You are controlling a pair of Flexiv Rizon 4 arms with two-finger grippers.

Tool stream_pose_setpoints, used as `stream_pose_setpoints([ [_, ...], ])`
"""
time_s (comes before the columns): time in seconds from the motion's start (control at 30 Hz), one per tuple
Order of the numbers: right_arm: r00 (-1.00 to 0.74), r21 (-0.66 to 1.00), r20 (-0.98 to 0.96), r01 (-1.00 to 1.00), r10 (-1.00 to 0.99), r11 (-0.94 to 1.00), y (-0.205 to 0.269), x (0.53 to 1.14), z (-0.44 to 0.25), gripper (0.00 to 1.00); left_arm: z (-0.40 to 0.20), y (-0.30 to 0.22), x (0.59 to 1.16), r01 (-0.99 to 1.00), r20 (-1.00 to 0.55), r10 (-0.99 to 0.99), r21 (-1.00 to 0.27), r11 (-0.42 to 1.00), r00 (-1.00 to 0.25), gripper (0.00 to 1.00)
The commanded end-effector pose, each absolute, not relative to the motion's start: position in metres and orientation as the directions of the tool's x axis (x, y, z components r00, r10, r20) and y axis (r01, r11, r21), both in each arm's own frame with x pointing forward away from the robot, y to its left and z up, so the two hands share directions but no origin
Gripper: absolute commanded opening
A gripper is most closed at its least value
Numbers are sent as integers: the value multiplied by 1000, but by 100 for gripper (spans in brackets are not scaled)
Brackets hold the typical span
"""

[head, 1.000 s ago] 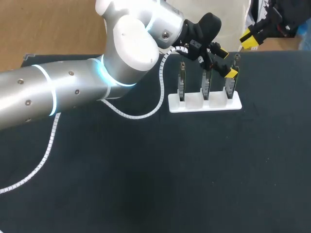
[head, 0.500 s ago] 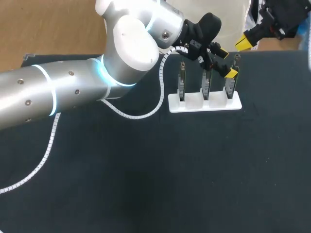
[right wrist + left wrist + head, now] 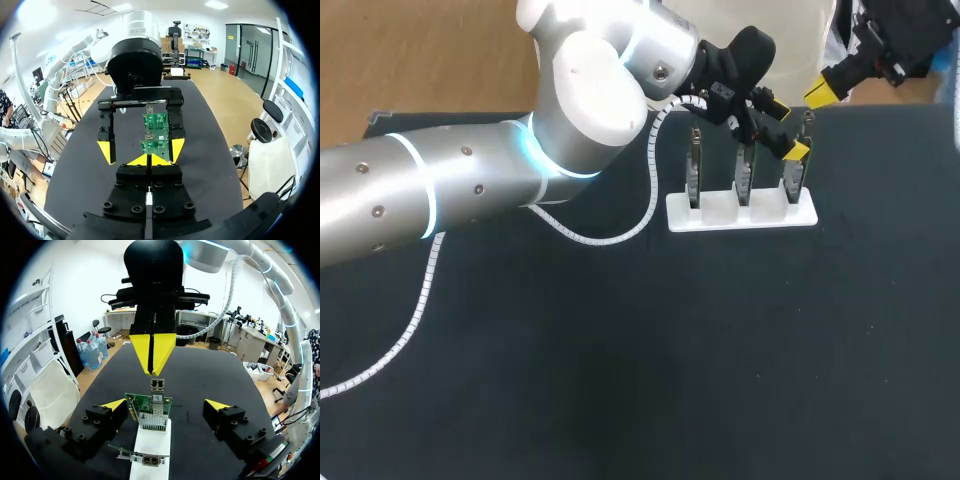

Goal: Pick up the optical module with the left hand, and insert it into the network port with the right hand.

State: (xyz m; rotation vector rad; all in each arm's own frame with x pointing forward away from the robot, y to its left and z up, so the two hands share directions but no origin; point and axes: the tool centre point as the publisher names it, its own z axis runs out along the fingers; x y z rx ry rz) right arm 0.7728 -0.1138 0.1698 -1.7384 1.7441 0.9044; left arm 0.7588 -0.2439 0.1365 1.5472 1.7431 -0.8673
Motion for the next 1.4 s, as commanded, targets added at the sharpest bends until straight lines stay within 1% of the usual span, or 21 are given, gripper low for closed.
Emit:
stream_pose_setpoints([
  [0.03,-48,100,-753,-994,-656,-43,-111,774,167,0,137,-245,760,994,-813,573,-61,88,-101,100],
  [1.4,-105,156,-732,-988,-673,-15,-111,772,143,0,137,-245,760,994,-813,573,-61,88,-101,100],
])
